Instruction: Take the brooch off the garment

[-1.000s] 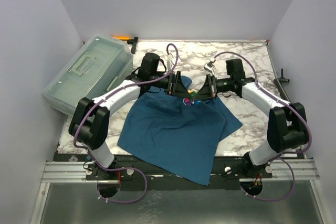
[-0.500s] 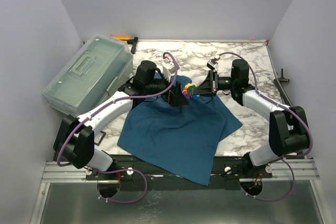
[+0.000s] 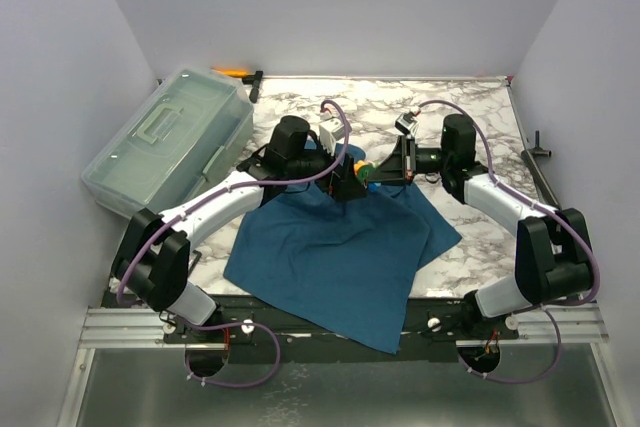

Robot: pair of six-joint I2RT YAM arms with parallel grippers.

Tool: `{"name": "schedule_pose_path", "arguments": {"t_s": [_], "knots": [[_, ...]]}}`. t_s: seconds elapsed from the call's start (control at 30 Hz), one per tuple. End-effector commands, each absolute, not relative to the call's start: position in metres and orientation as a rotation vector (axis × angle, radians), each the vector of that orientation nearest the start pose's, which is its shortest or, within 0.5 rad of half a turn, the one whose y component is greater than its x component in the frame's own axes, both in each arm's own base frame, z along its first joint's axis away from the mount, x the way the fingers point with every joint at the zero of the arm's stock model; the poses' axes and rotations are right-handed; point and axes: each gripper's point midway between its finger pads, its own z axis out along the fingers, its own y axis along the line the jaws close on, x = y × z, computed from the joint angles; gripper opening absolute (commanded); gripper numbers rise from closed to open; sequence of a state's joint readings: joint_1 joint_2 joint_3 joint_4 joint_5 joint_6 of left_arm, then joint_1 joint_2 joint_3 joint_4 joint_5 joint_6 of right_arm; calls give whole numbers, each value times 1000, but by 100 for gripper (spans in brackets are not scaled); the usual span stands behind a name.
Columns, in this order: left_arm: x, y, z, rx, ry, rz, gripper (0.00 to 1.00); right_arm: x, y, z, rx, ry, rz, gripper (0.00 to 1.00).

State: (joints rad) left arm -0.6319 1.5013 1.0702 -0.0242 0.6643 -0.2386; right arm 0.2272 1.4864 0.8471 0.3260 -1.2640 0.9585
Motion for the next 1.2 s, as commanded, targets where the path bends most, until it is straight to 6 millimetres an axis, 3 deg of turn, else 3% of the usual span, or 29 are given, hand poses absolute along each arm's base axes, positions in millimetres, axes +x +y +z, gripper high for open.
{"name": "schedule_pose_path", "arguments": {"t_s": [0.0, 0.17, 0.33, 0.37, 0.47, 0.53, 0.67, 0.8, 0.93, 1.03, 1.17], "knots": [[276, -350, 219, 810, 1923, -1238, 90, 264, 241, 227, -267, 2136, 1886, 1], [275, -352, 219, 780, 1942, -1276, 68, 263, 241, 228, -278, 2137, 1884, 1], [274, -351, 218, 744, 1960, -1331, 58, 261, 240, 227, -281, 2138, 1877, 1], [273, -350, 218, 756, 1955, -1338, 60, 262, 241, 226, -278, 2141, 1875, 1], [264, -349, 221, 836, 1903, -1348, 83, 263, 240, 226, -264, 2146, 1872, 1], [256, -348, 223, 890, 1868, -1351, 91, 264, 241, 225, -250, 2148, 1867, 0], [248, -349, 222, 940, 1845, -1315, 97, 266, 241, 226, -242, 2144, 1863, 1], [255, -352, 221, 898, 1871, -1287, 98, 266, 241, 226, -236, 2144, 1861, 1], [264, -354, 217, 862, 1896, -1263, 89, 265, 241, 227, -245, 2138, 1867, 1], [268, -354, 215, 841, 1907, -1250, 72, 264, 241, 229, -251, 2136, 1872, 0], [269, -354, 218, 821, 1902, -1263, 59, 262, 241, 230, -265, 2132, 1872, 0]]}}
